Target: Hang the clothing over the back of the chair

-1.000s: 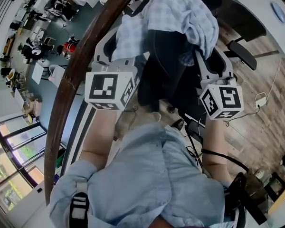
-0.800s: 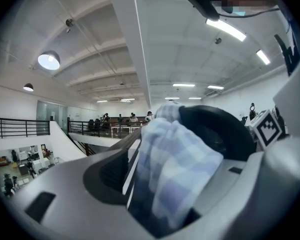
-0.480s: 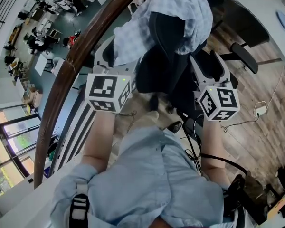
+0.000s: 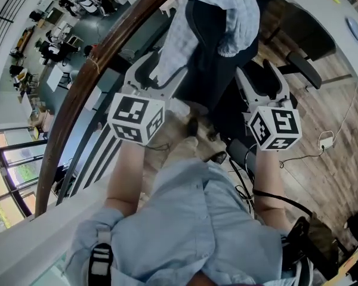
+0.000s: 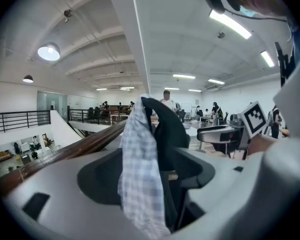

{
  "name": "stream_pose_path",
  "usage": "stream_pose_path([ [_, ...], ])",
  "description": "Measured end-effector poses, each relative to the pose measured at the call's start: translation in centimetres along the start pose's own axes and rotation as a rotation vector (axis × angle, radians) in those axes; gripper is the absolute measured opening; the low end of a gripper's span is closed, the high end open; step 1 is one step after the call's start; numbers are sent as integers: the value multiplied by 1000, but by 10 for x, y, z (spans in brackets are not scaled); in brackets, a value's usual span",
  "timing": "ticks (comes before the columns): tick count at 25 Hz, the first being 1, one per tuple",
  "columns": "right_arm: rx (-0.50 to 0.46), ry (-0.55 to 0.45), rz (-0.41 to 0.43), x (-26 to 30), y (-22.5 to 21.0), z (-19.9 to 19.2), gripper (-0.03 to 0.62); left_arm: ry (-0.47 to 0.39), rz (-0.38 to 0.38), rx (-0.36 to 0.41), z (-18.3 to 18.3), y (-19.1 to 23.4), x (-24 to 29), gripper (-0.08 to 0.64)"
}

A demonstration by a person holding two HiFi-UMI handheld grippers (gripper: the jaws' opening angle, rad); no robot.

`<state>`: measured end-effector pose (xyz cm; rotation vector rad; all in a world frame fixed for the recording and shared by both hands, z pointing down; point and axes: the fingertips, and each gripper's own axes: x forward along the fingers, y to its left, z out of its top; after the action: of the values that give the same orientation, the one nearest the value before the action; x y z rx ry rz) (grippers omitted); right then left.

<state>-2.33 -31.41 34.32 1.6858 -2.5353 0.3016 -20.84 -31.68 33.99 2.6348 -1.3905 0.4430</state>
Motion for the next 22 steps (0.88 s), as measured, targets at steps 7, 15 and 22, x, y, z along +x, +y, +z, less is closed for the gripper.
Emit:
stream_pose_path([
  [7,-100,-82,53,-31,26,43,327,-209,46,-37,49,-31,-32,293],
  [15,-216,-226,89,-70,59,98,125,-391,75,1,98,-83,-46,54],
  [22,-268,-301,54,-84,75,123,37,-524,136,45,135,-97,-67,15],
])
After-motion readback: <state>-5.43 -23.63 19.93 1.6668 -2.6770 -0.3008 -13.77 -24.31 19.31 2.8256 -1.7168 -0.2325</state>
